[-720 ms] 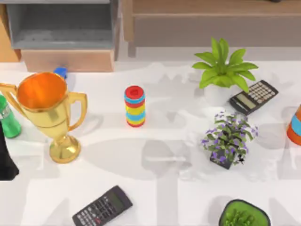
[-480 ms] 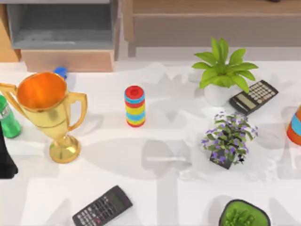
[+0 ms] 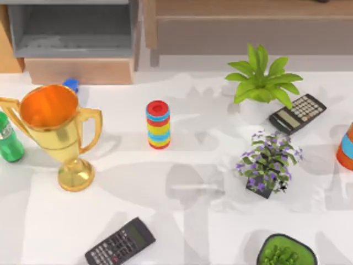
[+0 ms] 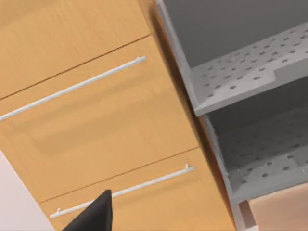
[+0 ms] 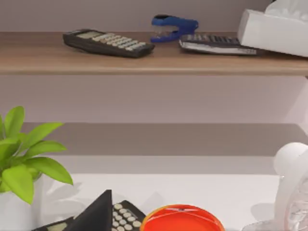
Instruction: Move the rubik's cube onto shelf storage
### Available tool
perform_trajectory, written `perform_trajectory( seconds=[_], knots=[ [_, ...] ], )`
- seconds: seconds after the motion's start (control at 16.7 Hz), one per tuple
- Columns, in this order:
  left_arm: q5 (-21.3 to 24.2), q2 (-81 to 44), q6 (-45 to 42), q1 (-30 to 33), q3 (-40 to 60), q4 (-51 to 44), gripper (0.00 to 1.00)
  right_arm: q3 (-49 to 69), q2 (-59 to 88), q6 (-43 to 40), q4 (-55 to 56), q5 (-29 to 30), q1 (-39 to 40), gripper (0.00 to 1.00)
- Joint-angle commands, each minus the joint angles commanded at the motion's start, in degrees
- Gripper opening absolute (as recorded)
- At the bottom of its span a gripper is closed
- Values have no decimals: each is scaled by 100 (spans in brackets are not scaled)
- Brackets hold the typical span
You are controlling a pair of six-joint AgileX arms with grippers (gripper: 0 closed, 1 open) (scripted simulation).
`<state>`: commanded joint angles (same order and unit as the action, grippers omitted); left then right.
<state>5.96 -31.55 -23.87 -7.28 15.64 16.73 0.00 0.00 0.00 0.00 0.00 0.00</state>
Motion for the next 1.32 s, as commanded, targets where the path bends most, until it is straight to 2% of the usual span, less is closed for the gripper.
perform_trajectory(
  seconds=[0.54, 0.84, 1.08, 1.32],
  knots=[
    [1137, -5621, -3845, -982, 2649, 2828, 100, 0, 0, 0, 0, 0, 0, 100],
    [1701, -8273, -5597, -1404, 3911, 4174, 100, 0, 0, 0, 0, 0, 0, 100],
    [1989, -9566, -6457, -1613, 4556, 4863, 100, 0, 0, 0, 0, 0, 0, 100],
    [2070, -9912, -6691, -1672, 4738, 5059, 100, 0, 0, 0, 0, 0, 0, 100]
  ],
)
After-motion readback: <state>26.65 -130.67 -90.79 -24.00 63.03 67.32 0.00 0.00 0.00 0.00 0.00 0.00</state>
